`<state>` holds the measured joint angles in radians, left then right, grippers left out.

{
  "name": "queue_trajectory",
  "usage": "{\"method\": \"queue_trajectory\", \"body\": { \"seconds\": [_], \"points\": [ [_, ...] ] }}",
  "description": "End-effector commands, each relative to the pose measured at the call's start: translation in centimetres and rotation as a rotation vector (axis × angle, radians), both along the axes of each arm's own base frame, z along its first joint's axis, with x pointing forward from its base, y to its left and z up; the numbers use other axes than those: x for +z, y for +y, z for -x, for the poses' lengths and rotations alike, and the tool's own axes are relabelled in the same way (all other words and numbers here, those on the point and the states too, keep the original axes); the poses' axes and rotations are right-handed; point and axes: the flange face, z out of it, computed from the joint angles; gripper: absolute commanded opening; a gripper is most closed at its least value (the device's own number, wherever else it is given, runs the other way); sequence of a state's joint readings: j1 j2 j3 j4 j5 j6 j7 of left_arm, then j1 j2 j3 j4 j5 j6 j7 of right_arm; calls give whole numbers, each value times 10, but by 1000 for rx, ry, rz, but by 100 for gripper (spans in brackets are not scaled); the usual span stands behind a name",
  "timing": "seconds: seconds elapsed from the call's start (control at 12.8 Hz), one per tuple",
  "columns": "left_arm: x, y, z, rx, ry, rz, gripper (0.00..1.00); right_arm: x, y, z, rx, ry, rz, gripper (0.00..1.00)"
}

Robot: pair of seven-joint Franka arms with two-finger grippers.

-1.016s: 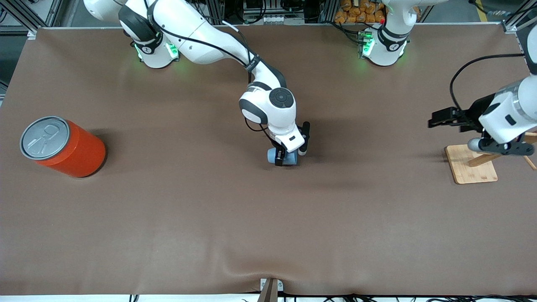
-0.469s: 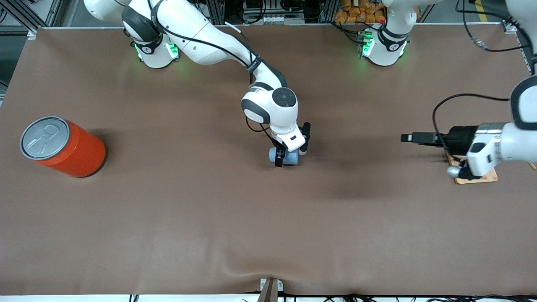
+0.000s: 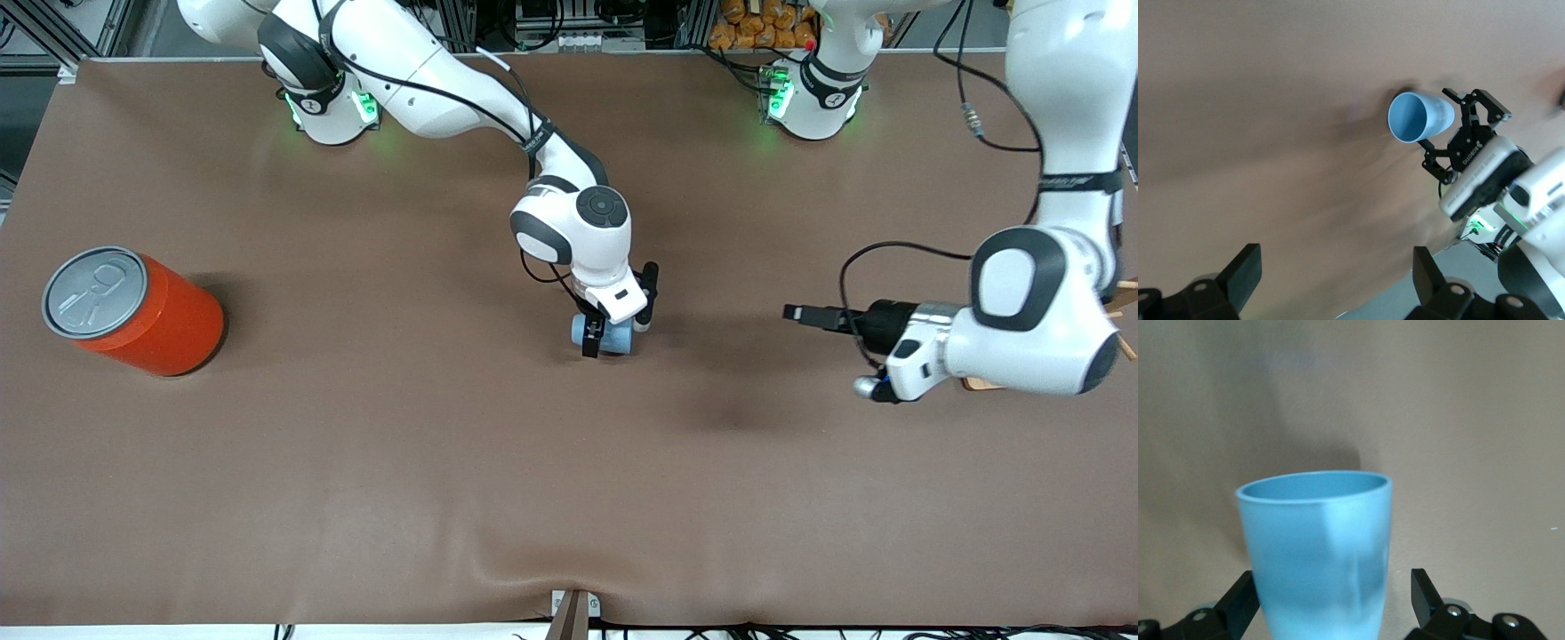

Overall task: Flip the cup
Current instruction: 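Lower the cup and open the right gripper while the left gripper approaches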

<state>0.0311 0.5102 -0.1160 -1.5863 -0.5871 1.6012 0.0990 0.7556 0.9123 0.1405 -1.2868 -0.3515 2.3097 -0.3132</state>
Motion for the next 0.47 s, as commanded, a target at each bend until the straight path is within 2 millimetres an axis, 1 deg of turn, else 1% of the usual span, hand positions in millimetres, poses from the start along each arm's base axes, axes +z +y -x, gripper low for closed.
{"method": "queue_trajectory", "body": {
  "seconds": [0.0,0.08,0.16,0.23,0.31,0.39],
  "points": [
    [-25,-16,-5,52,26,67,100,32,-2,-1,-19,-4,26,100],
    [-37,-26,-4,64,37,80,100,45,-1,1,-22,0,33,100],
    [-48,-36,-5,76,39,86,100,65,0,4,-24,1,35,100],
    [-57,-46,-5,95,27,86,100,83,3,11,-22,14,42,100],
    [-64,-58,-7,111,5,78,100,104,-1,13,-32,25,47,100],
    [-68,-67,-11,157,-2,70,100,135,-6,13,-46,26,39,100]
  ]
}}
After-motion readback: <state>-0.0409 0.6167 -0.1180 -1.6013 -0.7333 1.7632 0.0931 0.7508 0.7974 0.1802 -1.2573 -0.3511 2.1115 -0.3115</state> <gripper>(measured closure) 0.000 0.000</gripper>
